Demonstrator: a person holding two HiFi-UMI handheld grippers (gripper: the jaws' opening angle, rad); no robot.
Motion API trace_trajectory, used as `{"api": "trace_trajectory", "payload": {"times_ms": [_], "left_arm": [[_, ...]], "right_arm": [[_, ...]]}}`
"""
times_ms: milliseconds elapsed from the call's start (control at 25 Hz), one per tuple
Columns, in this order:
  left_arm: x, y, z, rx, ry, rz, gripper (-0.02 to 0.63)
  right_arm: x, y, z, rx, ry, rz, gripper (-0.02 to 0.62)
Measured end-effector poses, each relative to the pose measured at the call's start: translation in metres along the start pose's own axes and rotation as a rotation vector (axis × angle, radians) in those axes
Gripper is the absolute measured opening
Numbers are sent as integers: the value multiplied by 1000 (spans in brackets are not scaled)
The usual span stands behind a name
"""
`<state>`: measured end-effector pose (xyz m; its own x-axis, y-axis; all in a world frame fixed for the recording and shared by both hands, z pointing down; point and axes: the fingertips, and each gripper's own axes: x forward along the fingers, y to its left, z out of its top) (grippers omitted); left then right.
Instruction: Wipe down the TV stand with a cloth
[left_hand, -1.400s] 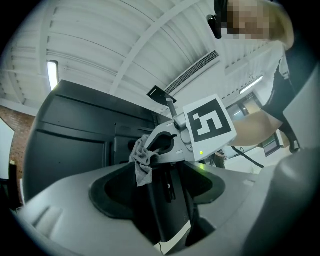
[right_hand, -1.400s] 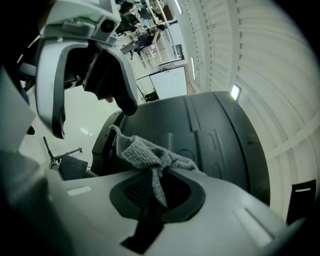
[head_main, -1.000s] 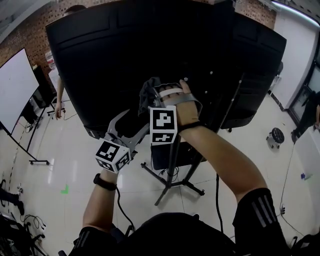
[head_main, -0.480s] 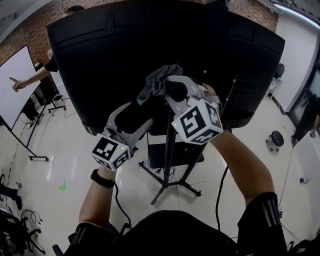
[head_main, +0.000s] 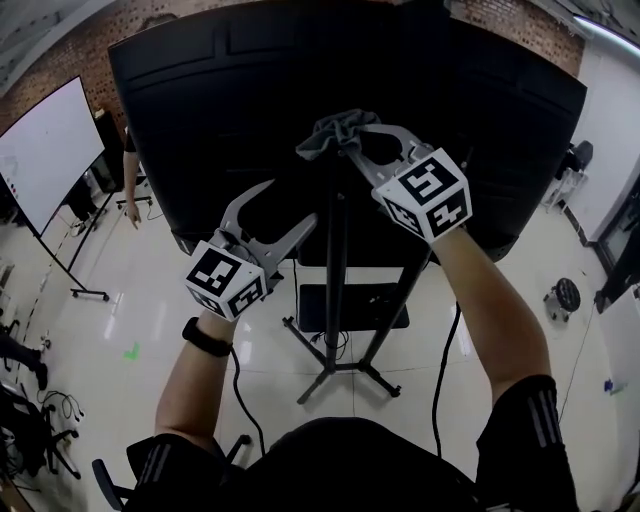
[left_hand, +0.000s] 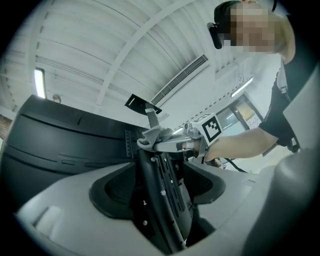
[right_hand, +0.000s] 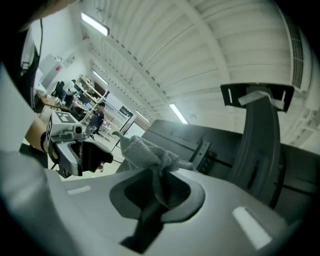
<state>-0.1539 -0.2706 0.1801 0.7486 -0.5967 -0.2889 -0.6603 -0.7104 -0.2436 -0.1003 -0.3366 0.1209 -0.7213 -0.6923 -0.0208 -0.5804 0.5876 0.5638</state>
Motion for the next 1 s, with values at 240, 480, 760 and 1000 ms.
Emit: {"api": "trace_trajectory", "payload": {"times_ms": [240, 480, 760, 1000], "left_arm": [[10, -14, -20, -19, 38, 44, 324], [11, -28, -52, -41, 107, 92, 324], [0, -43, -86, -62, 162, 147, 324], [-18, -50, -110, -69, 235, 167, 324]], "right_arm": [[-4, 10, -32, 63, -29, 111, 32], [-8, 32, -74, 65, 4, 183, 32], [-11, 70, -124, 94, 41, 262, 32], [-5, 113, -146, 60, 91, 333, 32]]}}
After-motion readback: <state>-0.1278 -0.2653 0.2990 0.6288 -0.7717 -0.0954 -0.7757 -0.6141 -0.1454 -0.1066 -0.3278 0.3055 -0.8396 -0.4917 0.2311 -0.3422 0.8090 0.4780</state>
